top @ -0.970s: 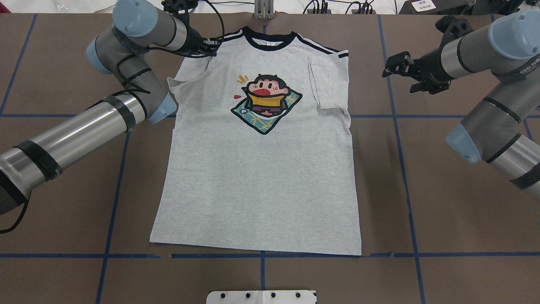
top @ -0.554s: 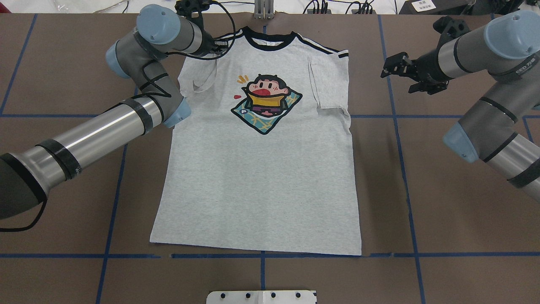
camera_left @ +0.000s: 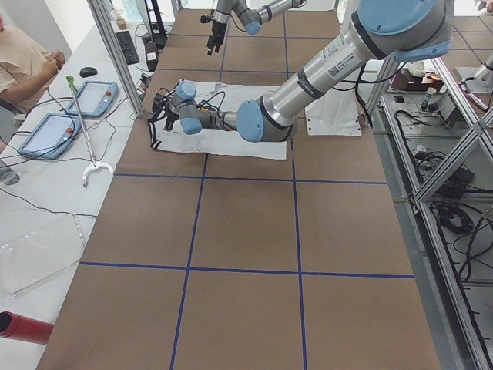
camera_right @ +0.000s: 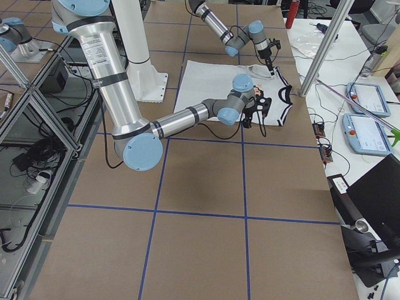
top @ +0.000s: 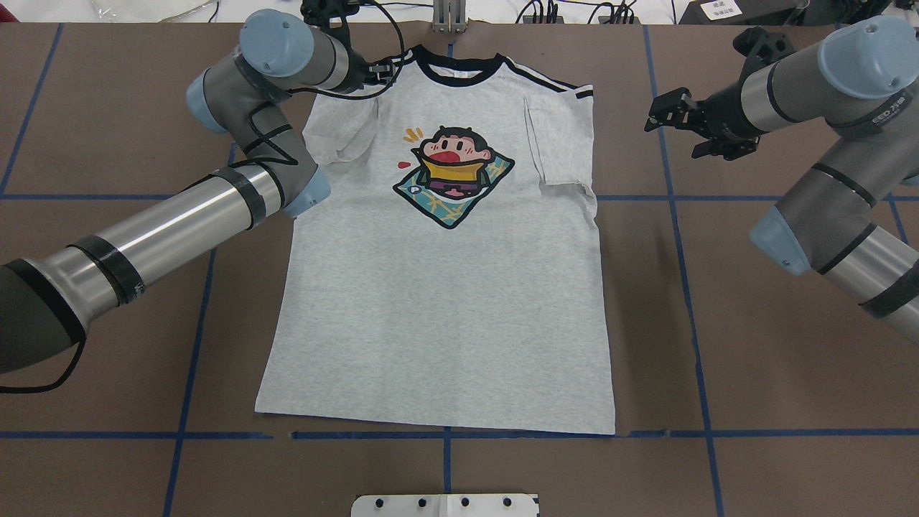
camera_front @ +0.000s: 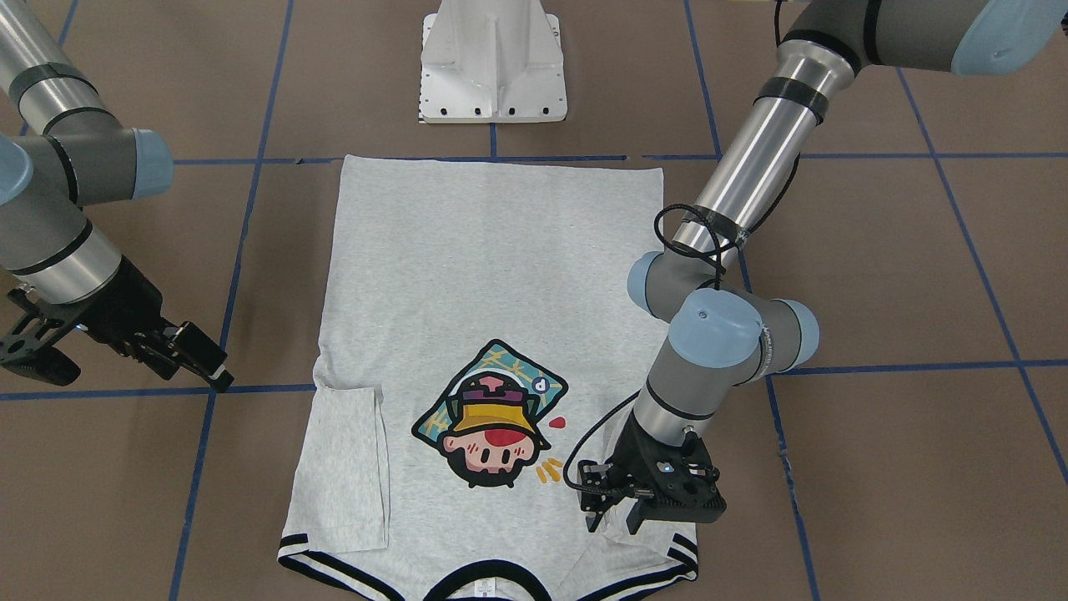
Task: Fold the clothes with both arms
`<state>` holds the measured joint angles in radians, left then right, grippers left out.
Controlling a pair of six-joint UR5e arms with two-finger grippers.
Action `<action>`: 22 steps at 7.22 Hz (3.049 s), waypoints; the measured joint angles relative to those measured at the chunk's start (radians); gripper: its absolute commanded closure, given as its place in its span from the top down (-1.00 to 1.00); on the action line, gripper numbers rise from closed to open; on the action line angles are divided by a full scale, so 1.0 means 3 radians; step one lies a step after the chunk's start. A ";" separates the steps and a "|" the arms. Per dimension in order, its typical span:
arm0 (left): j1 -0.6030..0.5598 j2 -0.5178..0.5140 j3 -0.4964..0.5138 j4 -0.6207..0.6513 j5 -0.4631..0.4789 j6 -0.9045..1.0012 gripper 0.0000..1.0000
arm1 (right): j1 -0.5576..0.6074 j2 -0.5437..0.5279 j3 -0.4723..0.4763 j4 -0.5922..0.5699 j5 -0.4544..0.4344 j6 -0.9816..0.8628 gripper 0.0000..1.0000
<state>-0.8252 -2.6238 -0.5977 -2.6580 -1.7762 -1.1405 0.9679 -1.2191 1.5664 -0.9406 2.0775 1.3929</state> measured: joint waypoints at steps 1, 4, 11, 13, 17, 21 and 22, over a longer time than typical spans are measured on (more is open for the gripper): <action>-0.0002 0.0080 -0.0193 0.0021 -0.0025 -0.0129 0.93 | -0.0026 -0.0011 0.0096 -0.0083 -0.0001 0.0063 1.00; 0.0002 0.0748 -0.1663 0.0727 -0.0400 -0.0262 0.93 | -0.0476 -0.0090 0.0866 -0.1119 -0.0178 0.0326 1.00; 0.0122 0.2331 -0.4285 0.1665 -0.0932 -0.0268 0.91 | -0.2452 -0.0835 0.2167 -0.1773 -0.1857 0.2354 0.99; 0.0168 0.2386 -0.4385 0.1678 -0.0894 -0.0269 0.92 | -0.2792 -0.0862 0.2063 -0.1770 -0.2185 0.2806 0.91; 0.0294 0.2388 -0.4472 0.1680 -0.0759 -0.0269 0.91 | -0.2872 -0.0822 0.1796 -0.1702 -0.2175 0.2899 0.84; 0.0310 0.2403 -0.4513 0.1681 -0.0707 -0.0266 0.91 | -0.2866 -0.0845 0.1790 -0.1695 -0.1995 0.2946 0.53; 0.0311 0.2404 -0.4517 0.1681 -0.0704 -0.0266 0.91 | -0.2870 -0.0851 0.1792 -0.1697 -0.1992 0.2969 0.51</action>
<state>-0.7320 -1.9026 -1.9527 -2.1537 -1.9873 -1.2202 0.1068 -1.4745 2.1040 -1.4498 1.4798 2.2838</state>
